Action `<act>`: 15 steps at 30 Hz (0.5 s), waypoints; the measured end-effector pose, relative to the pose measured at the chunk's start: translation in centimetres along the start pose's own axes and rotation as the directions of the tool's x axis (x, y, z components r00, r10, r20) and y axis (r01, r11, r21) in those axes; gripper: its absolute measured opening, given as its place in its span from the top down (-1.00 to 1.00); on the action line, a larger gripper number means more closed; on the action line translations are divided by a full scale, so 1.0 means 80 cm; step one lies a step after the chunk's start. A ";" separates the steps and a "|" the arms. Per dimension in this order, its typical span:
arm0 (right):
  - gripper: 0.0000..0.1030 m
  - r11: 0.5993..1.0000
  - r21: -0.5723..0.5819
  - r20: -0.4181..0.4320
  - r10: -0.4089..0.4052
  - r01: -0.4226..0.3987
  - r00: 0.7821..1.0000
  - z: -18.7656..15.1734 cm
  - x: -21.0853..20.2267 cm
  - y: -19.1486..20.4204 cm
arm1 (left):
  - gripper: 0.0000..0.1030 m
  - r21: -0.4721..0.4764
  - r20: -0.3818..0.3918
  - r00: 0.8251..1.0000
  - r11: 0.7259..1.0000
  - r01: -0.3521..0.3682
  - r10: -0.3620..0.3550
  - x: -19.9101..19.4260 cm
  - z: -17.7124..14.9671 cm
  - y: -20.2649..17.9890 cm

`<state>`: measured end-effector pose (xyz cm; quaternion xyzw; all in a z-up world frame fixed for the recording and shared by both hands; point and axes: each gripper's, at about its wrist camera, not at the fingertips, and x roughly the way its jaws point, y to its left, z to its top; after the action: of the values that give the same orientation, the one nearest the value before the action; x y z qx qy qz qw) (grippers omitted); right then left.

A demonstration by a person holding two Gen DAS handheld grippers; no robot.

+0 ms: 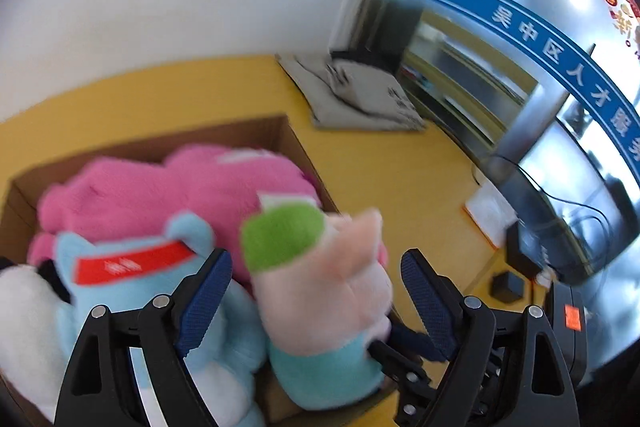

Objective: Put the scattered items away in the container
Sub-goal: 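Lower the pig into the box and open the right gripper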

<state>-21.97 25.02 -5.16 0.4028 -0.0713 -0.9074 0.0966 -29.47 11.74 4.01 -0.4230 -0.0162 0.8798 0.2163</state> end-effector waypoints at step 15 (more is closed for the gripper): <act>-0.63 0.997 0.045 0.065 -0.072 0.070 0.995 -0.025 -0.081 0.006 | -0.86 0.097 -0.114 0.975 0.979 -0.180 0.190 0.063 -0.009 -0.021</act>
<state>-16.15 25.98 -1.75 0.3765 -0.0793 -0.9215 0.0533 -31.07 15.12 0.21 -0.4661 0.0746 0.8684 0.1520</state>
